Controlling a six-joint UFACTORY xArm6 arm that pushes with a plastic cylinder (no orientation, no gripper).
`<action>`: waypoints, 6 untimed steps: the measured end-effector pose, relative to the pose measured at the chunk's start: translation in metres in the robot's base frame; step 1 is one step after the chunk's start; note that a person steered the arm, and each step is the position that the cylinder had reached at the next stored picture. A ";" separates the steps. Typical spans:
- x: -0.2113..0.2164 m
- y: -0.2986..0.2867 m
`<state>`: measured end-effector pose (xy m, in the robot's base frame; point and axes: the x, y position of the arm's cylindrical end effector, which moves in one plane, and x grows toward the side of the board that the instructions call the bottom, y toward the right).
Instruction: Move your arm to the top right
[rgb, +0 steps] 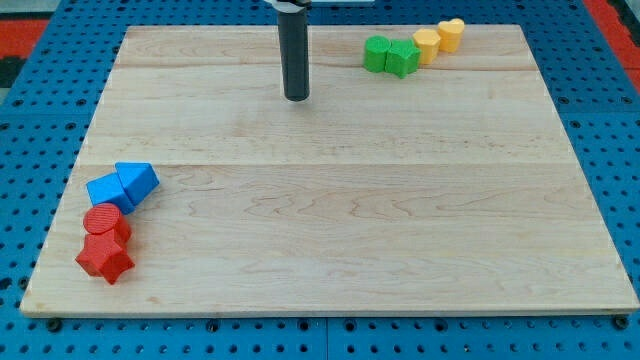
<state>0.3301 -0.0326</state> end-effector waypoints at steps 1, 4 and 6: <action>0.000 0.015; -0.026 0.180; -0.091 0.282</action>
